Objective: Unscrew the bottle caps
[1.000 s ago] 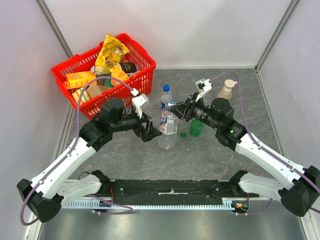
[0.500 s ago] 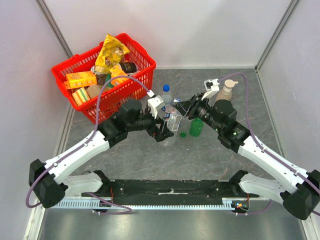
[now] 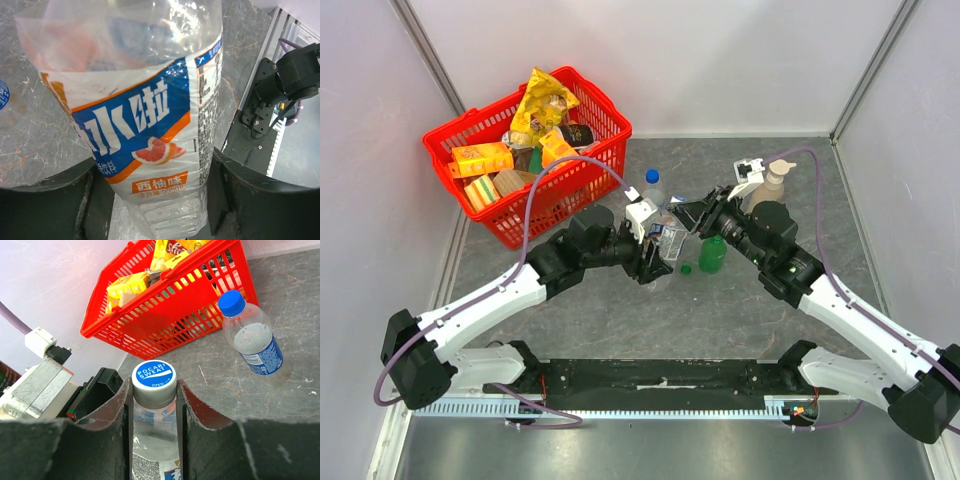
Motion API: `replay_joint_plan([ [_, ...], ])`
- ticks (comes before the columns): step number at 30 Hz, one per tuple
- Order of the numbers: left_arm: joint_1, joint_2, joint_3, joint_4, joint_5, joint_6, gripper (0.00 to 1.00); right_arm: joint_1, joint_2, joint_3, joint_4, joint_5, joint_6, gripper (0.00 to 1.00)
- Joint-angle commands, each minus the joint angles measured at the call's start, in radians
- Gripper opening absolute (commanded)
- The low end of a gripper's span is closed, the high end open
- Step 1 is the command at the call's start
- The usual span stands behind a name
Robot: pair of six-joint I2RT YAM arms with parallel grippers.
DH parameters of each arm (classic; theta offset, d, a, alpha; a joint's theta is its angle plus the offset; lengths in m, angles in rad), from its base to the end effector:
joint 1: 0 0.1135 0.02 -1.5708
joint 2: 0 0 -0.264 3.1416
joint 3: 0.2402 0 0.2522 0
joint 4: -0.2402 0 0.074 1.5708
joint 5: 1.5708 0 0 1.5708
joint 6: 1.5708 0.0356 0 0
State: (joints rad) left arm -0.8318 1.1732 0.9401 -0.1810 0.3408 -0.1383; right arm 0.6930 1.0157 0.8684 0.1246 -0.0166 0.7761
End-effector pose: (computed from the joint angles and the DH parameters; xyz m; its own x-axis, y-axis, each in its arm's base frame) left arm 0.1720 -0.2064 0.3154 -0.3929 0.2382 -0.8882 0.8568 0.4457 -0.2594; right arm 0.1855 0.1548 0.3588 -0.4689 0.5211 -0.7132 -0.4527 0.5516 0.7006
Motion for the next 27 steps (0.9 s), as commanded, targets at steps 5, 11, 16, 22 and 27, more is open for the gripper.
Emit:
replay_joint_plan([
  [5,-0.007,-0.018,-0.006,0.061,-0.003,0.002,0.49,0.003,-0.032,-0.006,0.03,0.02,0.006,0.03],
  [11,-0.007,-0.059,0.026,-0.035,-0.029,0.028,0.44,0.003,-0.054,-0.016,0.046,0.02,-0.02,0.38],
  [16,-0.006,-0.084,0.117,-0.22,-0.062,0.075,0.43,0.003,-0.062,-0.003,0.046,-0.017,-0.05,0.69],
  [22,-0.009,-0.129,0.16,-0.396,-0.15,0.137,0.43,-0.001,-0.057,0.032,0.03,-0.048,-0.126,0.98],
  [27,-0.007,-0.152,0.137,-0.472,-0.22,0.201,0.43,-0.01,-0.042,0.064,0.027,-0.117,-0.153,0.98],
])
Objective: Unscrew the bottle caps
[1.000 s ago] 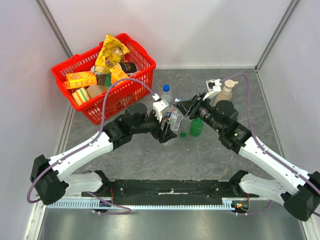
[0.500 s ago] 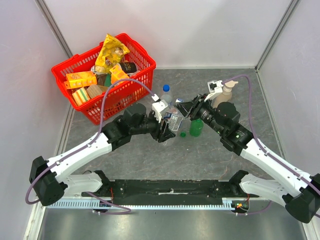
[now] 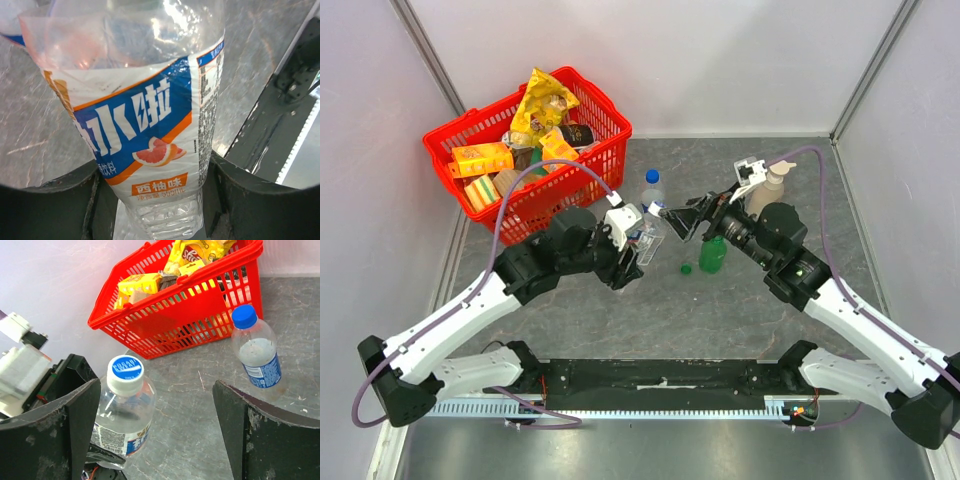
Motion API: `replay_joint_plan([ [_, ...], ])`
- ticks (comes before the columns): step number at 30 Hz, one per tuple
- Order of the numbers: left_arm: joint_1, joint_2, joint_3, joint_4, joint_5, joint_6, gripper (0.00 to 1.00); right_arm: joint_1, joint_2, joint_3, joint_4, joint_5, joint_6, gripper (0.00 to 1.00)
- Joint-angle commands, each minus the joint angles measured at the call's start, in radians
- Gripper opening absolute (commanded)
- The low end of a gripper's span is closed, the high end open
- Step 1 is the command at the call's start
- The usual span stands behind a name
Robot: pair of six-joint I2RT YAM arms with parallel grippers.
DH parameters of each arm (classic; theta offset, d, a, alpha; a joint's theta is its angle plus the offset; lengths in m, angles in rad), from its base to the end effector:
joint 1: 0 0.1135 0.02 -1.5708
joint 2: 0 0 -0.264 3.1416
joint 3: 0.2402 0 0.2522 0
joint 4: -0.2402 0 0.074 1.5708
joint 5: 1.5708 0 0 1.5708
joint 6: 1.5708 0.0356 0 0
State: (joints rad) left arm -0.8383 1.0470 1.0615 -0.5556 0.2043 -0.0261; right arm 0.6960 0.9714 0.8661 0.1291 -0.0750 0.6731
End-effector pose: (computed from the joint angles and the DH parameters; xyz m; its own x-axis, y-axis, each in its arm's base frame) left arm 0.1453 -0.1724 0.3496 -0.3664 0.3691 -0.8541 0.8351 0.5353 -0.1268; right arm 0.1751 0.1498 0.3680 -0.4201 0.4591 -0.7828 -0.5562 0.5513 0.6218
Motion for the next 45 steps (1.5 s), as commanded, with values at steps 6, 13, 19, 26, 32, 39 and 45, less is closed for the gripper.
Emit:
replay_joint_plan([
  [6,-0.002,-0.03,-0.061,-0.101,-0.149,0.097,0.4,-0.032,0.087,0.14,-0.023,-0.288,-0.078,0.98],
  [13,-0.034,-0.062,-0.135,-0.072,-0.258,0.091,0.39,-0.087,0.187,0.189,-0.111,-0.471,-0.046,0.98],
  [19,-0.051,-0.064,-0.152,-0.058,-0.273,0.089,0.39,-0.118,0.24,0.16,-0.118,-0.54,0.009,0.82],
  [26,-0.051,-0.044,-0.15,-0.06,-0.261,0.095,0.38,-0.116,0.277,0.156,-0.102,-0.58,0.045,0.68],
  [32,-0.053,-0.045,-0.152,-0.06,-0.256,0.095,0.38,-0.118,0.319,0.148,-0.083,-0.586,0.068,0.63],
  [39,-0.056,-0.044,-0.153,-0.06,-0.247,0.094,0.38,-0.118,0.36,0.149,-0.054,-0.583,0.094,0.61],
  [45,-0.058,-0.044,-0.153,-0.063,-0.25,0.094,0.38,-0.118,0.374,0.139,0.01,-0.601,0.14,0.57],
])
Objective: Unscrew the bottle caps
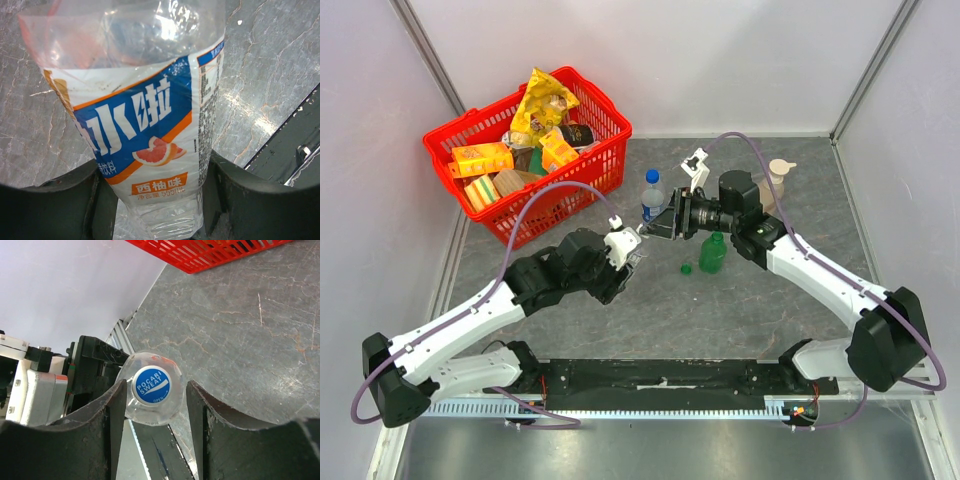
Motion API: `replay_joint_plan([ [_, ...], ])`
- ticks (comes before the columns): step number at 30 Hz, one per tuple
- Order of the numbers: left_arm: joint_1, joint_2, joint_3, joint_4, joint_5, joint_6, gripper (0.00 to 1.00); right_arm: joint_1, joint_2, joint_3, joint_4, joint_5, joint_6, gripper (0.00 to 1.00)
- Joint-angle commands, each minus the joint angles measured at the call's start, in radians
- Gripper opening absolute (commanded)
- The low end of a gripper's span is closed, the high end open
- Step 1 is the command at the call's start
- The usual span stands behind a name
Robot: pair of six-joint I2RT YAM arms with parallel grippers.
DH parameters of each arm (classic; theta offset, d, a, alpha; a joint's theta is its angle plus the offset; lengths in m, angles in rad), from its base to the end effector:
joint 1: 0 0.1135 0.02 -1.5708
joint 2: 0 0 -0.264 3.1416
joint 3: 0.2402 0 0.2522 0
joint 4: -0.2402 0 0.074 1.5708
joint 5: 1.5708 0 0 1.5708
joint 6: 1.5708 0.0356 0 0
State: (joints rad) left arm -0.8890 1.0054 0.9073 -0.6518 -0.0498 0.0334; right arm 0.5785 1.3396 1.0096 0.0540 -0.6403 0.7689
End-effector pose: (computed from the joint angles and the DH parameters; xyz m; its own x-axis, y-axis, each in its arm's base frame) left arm 0.1327 -0.1607 0.2975 -0.4041 0.5509 -0.7302 0.7665 0.6396 0.0583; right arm 0.2474 0.1870 0.3199 -0.8035 0.1413 -0.5783 -0.5023 0.3603 0.7860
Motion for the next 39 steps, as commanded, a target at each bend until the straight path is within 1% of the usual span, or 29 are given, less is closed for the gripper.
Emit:
replay_joint_plan([
  [1,-0.007,-0.001,-0.001,0.034,0.001,0.034,0.38,0.0,0.009,-0.008,0.09,-0.038,0.049,0.56],
  [7,-0.011,0.009,0.002,0.032,-0.007,0.034,0.37,0.0,0.023,-0.02,0.104,-0.059,0.056,0.43],
  [12,-0.011,0.012,0.004,0.027,-0.022,0.031,0.37,0.0,0.016,-0.031,0.101,-0.078,0.055,0.4],
  [13,-0.011,0.013,0.005,0.026,-0.025,0.03,0.37,0.0,0.012,-0.029,0.104,-0.079,0.053,0.38],
  [17,-0.011,0.018,0.008,0.024,-0.041,0.026,0.37,0.001,0.01,-0.031,0.107,-0.093,0.055,0.24],
  [20,-0.011,0.027,0.015,0.02,-0.047,0.025,0.36,0.0,0.001,-0.04,0.116,-0.099,0.053,0.08],
  [21,-0.011,0.032,0.019,0.014,-0.048,0.025,0.36,0.0,-0.002,-0.043,0.119,-0.104,0.053,0.01],
  [26,-0.011,0.036,0.047,0.0,-0.05,0.017,0.35,0.001,-0.019,-0.06,0.151,-0.13,0.049,0.0],
  [29,-0.011,0.015,0.059,-0.002,-0.018,0.019,0.34,0.0,-0.04,-0.078,0.176,-0.148,0.041,0.0],
  [32,-0.011,-0.019,0.068,0.007,0.045,0.014,0.34,0.0,-0.06,-0.088,0.205,-0.176,0.033,0.0],
  [36,-0.011,-0.057,0.065,0.037,0.184,0.013,0.33,0.001,-0.097,-0.095,0.216,-0.205,0.006,0.0],
  [39,-0.013,-0.056,0.068,0.046,0.286,0.016,0.31,0.0,-0.12,-0.103,0.224,-0.226,-0.014,0.0],
])
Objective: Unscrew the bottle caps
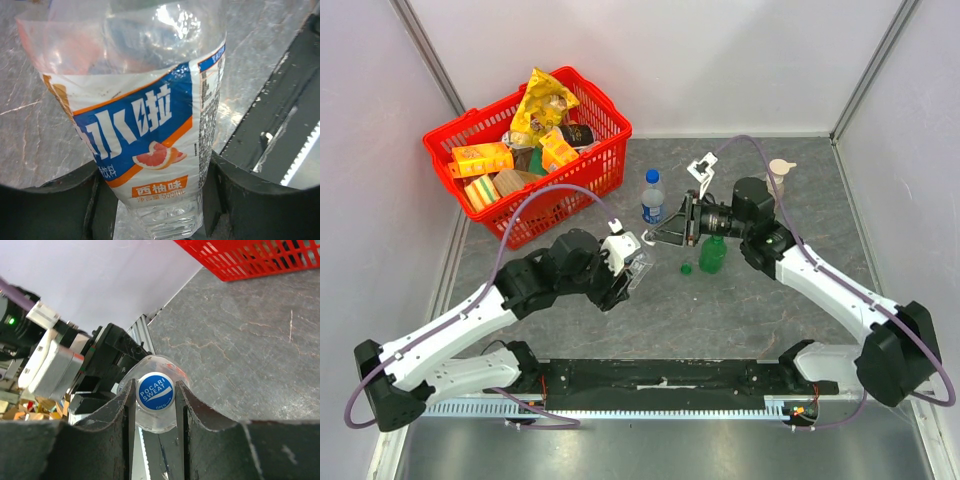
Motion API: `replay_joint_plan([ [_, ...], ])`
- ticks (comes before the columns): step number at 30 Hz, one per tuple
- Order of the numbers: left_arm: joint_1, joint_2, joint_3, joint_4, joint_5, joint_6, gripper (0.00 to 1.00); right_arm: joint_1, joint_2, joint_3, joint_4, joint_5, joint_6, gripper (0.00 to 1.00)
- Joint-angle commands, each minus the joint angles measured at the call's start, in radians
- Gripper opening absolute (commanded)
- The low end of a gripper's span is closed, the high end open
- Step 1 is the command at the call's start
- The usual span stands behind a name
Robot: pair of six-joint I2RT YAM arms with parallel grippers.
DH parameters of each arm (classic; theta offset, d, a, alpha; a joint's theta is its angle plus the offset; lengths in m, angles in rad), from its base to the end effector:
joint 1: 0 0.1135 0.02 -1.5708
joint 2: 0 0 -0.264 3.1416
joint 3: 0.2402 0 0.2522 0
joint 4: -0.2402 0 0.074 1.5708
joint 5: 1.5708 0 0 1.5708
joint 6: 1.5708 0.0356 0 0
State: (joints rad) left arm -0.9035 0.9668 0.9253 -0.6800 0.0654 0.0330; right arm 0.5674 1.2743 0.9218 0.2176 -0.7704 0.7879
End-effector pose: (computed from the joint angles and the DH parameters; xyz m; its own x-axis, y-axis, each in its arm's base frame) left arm 0.1217 -0.1582 0.3082 -0.3817 0.5377 -0.7518 0.8272 0.5616 -0.0184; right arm 0.2330 0.1779 0.3243 -0.7659 0.1151 -0.6325 -0.6021 0.2165 0.7685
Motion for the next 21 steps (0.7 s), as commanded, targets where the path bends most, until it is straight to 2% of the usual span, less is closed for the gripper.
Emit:
replay_joint_plan([
  [1,0.003,-0.016,0.052,0.076,0.195,0.016,0.3,0.011,-0.061,-0.018,0.072,-0.108,-0.035,0.0],
  [8,0.0,-0.056,0.052,0.12,0.338,0.013,0.27,0.011,-0.125,-0.029,0.095,-0.188,-0.081,0.0],
  [13,0.003,-0.094,0.053,0.163,0.5,0.016,0.27,0.011,-0.171,-0.037,0.129,-0.259,-0.114,0.0],
  [21,0.003,-0.105,0.055,0.267,0.712,-0.019,0.22,0.028,-0.271,-0.072,0.348,-0.337,-0.059,0.0],
])
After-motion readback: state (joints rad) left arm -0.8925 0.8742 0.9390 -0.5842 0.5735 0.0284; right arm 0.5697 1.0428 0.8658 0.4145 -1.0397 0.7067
